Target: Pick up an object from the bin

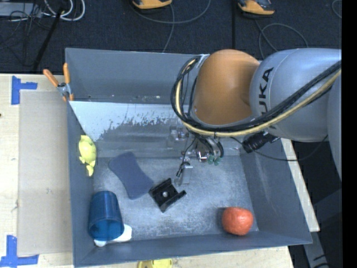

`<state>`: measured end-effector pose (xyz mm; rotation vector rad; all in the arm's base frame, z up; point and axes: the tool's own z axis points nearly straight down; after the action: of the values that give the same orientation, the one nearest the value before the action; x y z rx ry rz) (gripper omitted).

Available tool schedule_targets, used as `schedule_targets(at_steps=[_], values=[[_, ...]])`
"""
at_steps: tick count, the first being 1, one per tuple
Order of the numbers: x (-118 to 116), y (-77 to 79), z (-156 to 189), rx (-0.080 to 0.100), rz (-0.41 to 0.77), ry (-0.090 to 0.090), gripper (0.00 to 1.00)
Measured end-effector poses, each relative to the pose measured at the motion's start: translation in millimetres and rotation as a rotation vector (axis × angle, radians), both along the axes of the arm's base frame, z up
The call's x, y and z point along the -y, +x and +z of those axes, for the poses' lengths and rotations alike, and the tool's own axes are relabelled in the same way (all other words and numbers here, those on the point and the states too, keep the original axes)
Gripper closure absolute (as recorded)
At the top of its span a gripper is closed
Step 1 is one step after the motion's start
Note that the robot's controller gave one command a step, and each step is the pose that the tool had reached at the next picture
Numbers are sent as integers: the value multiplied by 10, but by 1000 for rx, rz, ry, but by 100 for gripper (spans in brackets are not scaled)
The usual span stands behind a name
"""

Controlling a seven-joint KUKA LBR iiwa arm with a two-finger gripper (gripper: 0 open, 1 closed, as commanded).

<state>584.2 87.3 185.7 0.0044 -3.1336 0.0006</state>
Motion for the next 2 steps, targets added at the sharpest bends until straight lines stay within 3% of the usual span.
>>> schedule_targets(at_steps=[1, 2], values=[[3, 13, 49, 8, -2, 1, 0], [-89, -263, -358, 15, -10, 1, 0]])
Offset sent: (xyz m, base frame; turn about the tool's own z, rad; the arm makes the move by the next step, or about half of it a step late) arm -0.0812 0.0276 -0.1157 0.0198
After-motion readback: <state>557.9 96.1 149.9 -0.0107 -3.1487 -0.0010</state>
